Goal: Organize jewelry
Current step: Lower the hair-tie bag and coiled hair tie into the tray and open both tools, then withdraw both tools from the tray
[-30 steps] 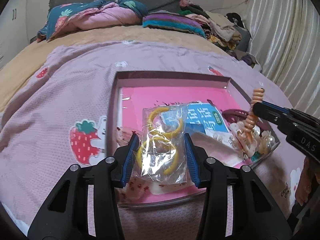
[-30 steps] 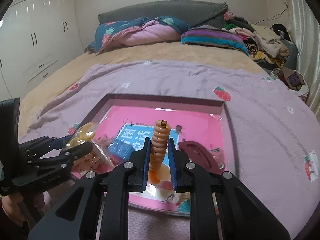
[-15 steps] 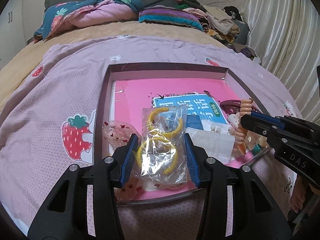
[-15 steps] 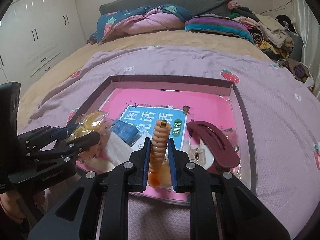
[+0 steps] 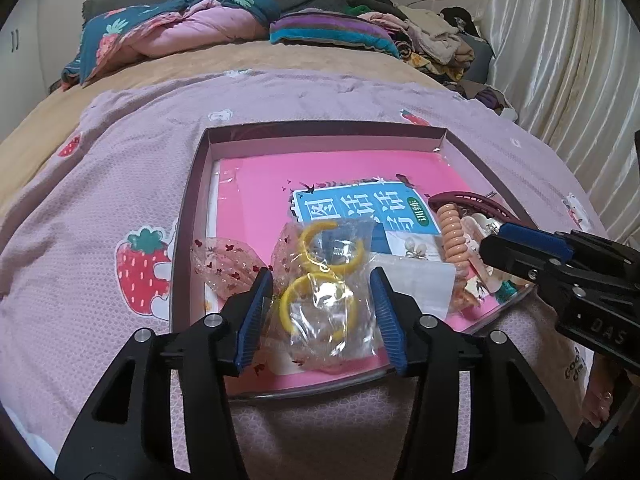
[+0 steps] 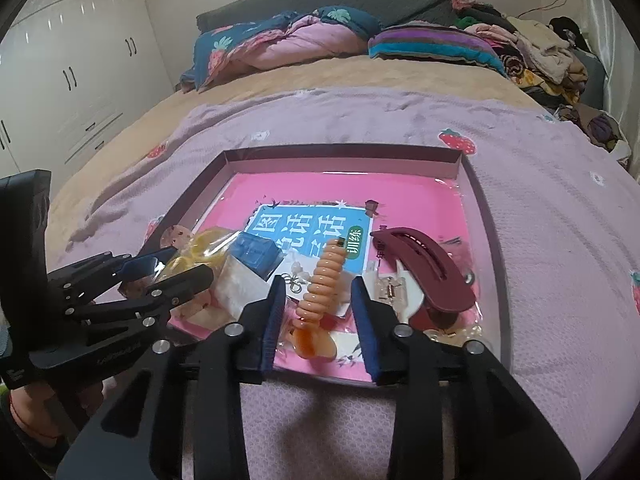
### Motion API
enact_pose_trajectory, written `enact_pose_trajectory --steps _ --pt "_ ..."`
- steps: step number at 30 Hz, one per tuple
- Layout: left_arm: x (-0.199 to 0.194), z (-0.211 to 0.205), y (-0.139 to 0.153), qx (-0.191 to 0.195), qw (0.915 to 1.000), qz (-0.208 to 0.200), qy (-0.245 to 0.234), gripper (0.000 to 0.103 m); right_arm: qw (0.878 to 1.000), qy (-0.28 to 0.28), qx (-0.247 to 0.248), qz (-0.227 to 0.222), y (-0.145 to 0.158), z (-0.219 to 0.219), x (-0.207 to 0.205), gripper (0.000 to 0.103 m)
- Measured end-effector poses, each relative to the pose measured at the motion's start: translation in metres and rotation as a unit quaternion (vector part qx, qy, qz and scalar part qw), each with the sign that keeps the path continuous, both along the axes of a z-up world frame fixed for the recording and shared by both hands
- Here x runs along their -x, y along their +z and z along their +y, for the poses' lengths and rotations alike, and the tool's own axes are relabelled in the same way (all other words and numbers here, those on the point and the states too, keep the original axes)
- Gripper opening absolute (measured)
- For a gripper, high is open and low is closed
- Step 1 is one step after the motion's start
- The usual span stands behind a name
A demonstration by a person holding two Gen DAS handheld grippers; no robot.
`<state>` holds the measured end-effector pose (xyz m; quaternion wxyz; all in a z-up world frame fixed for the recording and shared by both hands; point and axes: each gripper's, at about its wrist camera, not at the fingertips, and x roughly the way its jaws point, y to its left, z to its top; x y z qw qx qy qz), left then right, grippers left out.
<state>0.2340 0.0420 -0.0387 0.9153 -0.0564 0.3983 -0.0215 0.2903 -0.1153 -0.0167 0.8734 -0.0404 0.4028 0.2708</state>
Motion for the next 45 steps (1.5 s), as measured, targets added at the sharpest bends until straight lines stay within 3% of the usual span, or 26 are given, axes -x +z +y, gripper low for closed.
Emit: enact_pose_trajectory --steps 5,9,20,25,32,45 --pt "0.002 -0.001 0.004 0.0 1.0 -0.004 0.0 0.053 1.0 -0.008 -0.003 -0.005 0.006 -0.008 0.007 0.045" --pt "0.006 -0.003 0.01 0.002 1.0 -0.007 0.001 0.061 1.0 -0.018 -0.007 -0.012 0.013 -0.018 0.013 0.06" --pt "0.029 -0.004 0.043 0.005 0.999 -0.042 0.01 0.084 0.998 -0.036 -0.017 -0.045 0.041 -0.042 0.044 0.089" --pt "0.052 -0.007 0.06 0.002 0.9977 -0.066 0.017 0.093 0.998 -0.03 -0.017 -0.061 0.05 -0.048 0.063 0.09" --pt "0.081 -0.008 0.072 0.006 0.9967 -0.076 0.029 0.093 0.996 -0.028 -0.036 -0.071 0.06 -0.06 0.087 0.098" --pt "0.12 -0.008 0.06 0.003 0.9971 -0.057 0.05 0.093 0.994 -0.056 -0.056 -0.078 0.051 -0.087 0.114 0.099"
